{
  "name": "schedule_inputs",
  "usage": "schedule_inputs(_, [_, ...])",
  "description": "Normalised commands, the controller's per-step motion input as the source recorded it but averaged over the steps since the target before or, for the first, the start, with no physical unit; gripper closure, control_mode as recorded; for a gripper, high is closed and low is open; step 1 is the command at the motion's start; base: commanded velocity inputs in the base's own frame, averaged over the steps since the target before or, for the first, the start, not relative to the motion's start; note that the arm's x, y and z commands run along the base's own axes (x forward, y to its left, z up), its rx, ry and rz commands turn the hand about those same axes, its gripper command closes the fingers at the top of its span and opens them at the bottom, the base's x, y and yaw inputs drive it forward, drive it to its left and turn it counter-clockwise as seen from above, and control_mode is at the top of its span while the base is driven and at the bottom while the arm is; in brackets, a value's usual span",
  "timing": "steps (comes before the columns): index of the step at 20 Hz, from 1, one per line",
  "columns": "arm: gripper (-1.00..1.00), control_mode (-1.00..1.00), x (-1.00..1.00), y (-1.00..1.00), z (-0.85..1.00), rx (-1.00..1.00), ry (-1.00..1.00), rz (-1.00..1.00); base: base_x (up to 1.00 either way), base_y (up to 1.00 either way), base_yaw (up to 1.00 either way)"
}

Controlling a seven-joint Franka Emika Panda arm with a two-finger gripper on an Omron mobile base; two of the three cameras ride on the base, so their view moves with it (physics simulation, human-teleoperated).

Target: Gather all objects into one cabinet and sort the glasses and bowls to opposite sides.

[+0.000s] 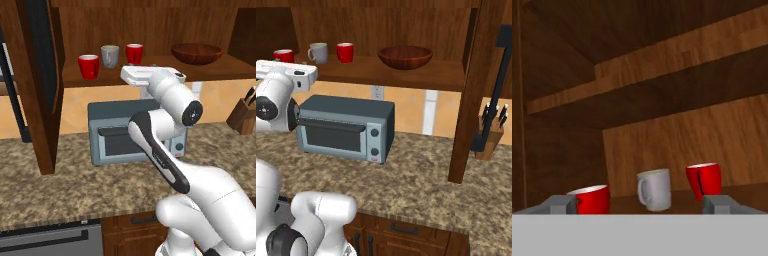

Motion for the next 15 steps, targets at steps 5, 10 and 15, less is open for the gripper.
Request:
schedule_inputs(5, [-1.00,-1.00,-0.04,-0.32,0.00,0.00,0.00,-0.34,0.00,0.00,0.00])
schedule_inputs(10, [-1.00,-1.00,0.15,-0.03,0.27,0.00,-0.03,-0.10,0.00,0.00,0.00])
schedule_inputs(15, [-1.00,-1.00,0.25,-0.22,0.13,0.00,0.09,-0.01,0.00,0.00,0.00])
